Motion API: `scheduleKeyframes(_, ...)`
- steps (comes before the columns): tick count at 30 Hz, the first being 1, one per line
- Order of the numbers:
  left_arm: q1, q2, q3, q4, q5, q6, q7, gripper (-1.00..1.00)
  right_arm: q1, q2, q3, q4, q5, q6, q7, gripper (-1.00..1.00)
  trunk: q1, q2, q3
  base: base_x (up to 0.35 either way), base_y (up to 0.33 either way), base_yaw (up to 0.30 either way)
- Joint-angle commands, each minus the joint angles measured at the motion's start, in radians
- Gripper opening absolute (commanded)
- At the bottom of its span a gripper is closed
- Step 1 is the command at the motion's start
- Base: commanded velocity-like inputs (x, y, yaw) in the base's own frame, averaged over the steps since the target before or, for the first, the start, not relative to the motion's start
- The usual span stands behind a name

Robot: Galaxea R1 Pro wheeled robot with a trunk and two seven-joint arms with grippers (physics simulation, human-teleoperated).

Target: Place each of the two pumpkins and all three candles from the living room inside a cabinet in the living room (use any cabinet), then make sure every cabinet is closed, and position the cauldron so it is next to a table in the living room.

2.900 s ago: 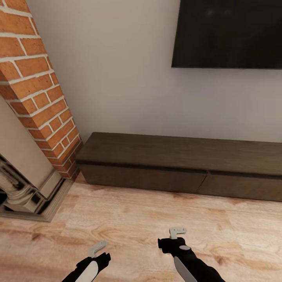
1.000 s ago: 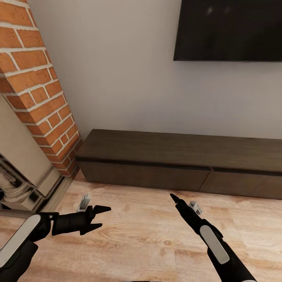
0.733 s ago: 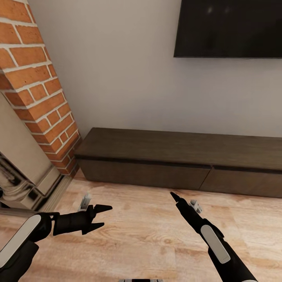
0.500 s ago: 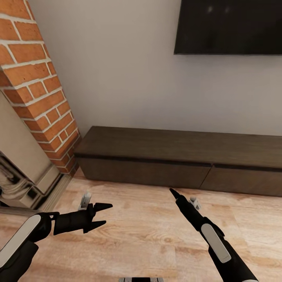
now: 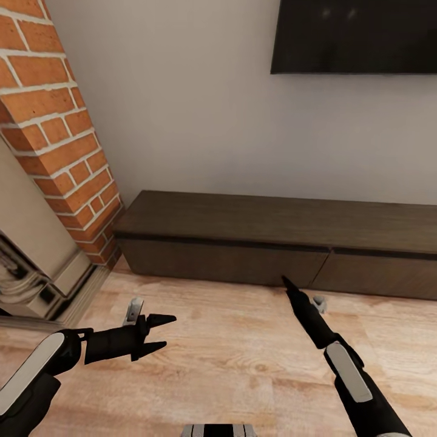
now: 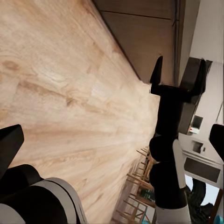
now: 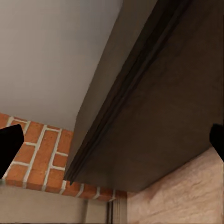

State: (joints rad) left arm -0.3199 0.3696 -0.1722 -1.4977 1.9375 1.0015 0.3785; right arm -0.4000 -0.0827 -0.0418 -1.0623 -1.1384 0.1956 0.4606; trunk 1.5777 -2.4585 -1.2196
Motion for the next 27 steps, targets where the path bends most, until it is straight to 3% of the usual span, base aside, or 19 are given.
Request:
scheduleKeyframes(1, -0.001, 0.000, -0.001, -0.001, 0.013, 0.000, 0.010, 1.00, 0.000, 0.001, -0.020, 0.000, -0.011, 0.011, 0.004, 1.00, 0.004, -0.008, -0.004, 0.000, 0.000, 0.000)
scheduleKeyframes(5, -0.001, 0.002, -0.003, 0.000, 0.024, 0.000, -0.019, 1.00, 0.000, -0.001, -0.078, -0.001, -0.015, 0.015, 0.005, 1.00, 0.019, -0.036, -0.017, 0.000, 0.000, 0.000)
scheduleKeyframes(11, -0.001, 0.003, -0.033, 0.002, 0.026, -0.001, -0.057, 1.00, 0.000, 0.003, -0.089, -0.003, -0.004, 0.004, 0.007, 1.00, 0.025, -0.043, -0.039, 0.000, 0.000, 0.000)
scheduleKeyframes(18, -0.001, 0.003, -0.042, -0.002, 0.028, 0.000, -0.073, 1.00, 0.000, 0.004, -0.094, -0.003, -0.011, -0.001, 0.045, 1.00, 0.028, -0.044, -0.066, 0.000, 0.000, 0.000)
scheduleKeyframes(20, -0.001, 0.003, -0.049, -0.006, 0.028, 0.000, -0.110, 1.00, 0.000, 0.003, -0.094, -0.003, -0.012, 0.000, 0.060, 1.00, 0.029, -0.045, -0.074, 0.000, 0.000, 0.000)
scheduleKeyframes(21, 0.000, 0.005, -0.062, -0.009, 0.026, 0.000, -0.173, 1.00, 0.000, 0.001, -0.095, -0.002, -0.014, 0.000, 0.071, 1.00, 0.029, -0.045, -0.078, 0.000, 0.000, 0.000)
scheduleKeyframes(24, 0.006, 0.018, -0.076, -0.014, 0.019, 0.000, -0.267, 1.00, 0.000, -0.001, -0.097, -0.002, -0.023, 0.001, 0.079, 1.00, 0.030, -0.046, -0.089, 0.000, 0.000, 0.000)
scheduleKeyframes(27, 0.032, 0.057, -0.083, -0.049, 0.013, 0.000, -0.371, 1.00, 0.000, -0.002, -0.096, -0.002, -0.042, 0.005, 0.083, 1.00, 0.031, -0.046, -0.097, 0.000, 0.000, 0.000)
